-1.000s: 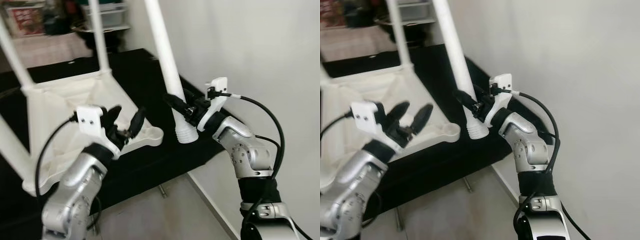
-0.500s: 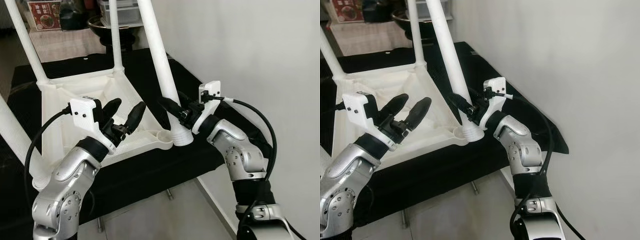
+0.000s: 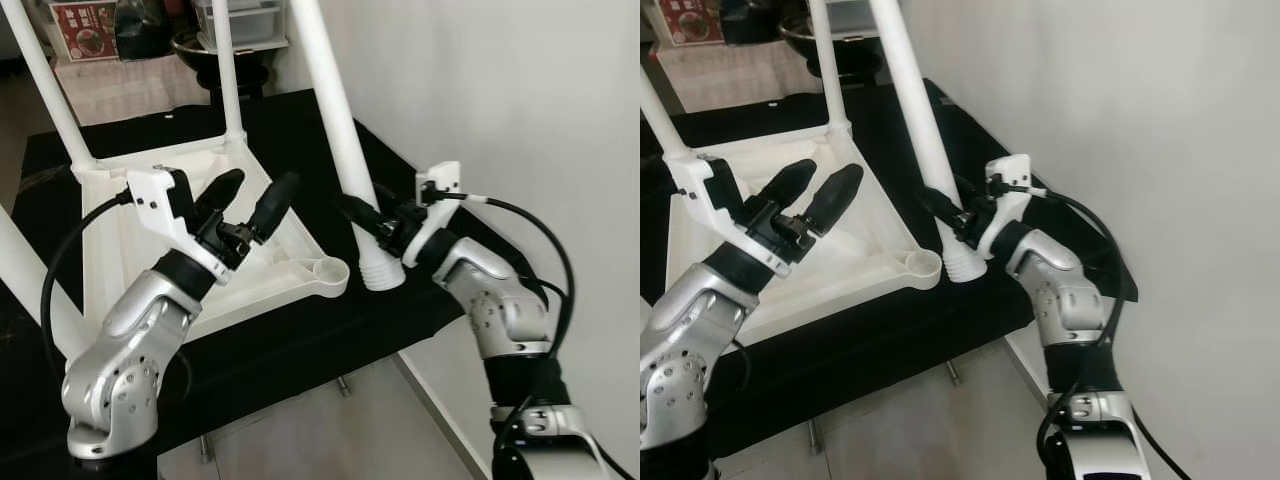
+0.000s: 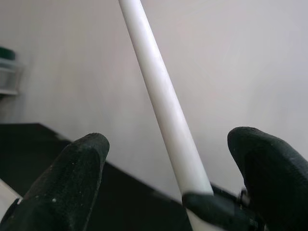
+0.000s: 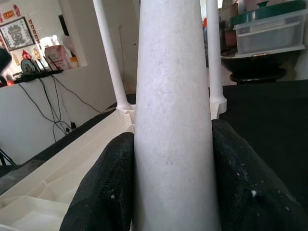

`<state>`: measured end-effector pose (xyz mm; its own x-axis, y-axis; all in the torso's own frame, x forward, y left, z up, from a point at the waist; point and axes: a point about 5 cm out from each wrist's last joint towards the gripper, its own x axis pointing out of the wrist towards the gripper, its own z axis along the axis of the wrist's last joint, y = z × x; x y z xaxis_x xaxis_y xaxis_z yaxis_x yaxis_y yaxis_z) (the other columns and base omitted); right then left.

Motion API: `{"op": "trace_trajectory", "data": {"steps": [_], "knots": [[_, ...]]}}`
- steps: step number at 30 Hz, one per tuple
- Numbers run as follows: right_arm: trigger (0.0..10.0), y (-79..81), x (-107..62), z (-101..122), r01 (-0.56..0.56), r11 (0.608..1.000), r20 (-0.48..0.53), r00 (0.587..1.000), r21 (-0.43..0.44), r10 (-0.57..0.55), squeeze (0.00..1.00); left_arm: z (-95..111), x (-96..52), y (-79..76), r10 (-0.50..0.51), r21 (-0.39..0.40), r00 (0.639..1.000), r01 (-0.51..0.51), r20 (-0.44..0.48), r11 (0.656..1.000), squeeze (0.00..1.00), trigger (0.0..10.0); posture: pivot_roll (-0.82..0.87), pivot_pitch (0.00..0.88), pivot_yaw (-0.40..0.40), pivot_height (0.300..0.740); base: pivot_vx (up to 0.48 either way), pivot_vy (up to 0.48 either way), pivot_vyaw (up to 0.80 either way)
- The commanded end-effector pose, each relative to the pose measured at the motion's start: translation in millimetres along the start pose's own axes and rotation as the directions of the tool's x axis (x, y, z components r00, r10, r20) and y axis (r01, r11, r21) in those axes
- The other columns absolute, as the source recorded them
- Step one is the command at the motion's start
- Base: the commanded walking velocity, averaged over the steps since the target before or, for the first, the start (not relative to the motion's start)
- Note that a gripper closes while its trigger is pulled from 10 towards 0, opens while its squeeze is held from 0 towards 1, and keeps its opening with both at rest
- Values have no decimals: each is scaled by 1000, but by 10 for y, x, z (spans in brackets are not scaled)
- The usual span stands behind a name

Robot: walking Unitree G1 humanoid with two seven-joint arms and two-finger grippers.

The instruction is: Building children table

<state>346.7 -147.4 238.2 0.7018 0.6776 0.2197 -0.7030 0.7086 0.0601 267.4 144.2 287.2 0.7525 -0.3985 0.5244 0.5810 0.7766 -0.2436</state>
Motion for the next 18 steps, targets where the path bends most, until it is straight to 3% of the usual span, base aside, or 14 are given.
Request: {"op": "trace_trajectory", "data": {"steps": [1, 5, 10, 18], "knots": [[10000, 17, -22, 47, -25, 999, 35, 999, -20, 25, 0, 31, 15, 23, 4, -38, 1000, -4, 13, 999, 1000, 10000, -120, 93, -14, 740, 0, 0, 0], [10000, 58, -53, 75, -74, 997, 54, 996, -32, 75, 0, 92, 47, 27, -4, -107, 999, 9, 49, 994, 1000, 10000, -119, 92, -15, 740, 0, 0, 0], [10000, 227, -57, 26, -196, 972, -6, 980, -127, 197, 0, 130, 88, -18, -55, -167, 996, 65, 66, 984, 1000, 10000, -120, 92, -11, 740, 0, 0, 0], [10000, 461, -29, 21, -342, 928, -36, 940, -147, 341, 0, 120, 125, -103, -133, -182, 991, 136, 31, 974, 1000, 10000, -119, 90, -10, 740, 0, 0, 0]]}}
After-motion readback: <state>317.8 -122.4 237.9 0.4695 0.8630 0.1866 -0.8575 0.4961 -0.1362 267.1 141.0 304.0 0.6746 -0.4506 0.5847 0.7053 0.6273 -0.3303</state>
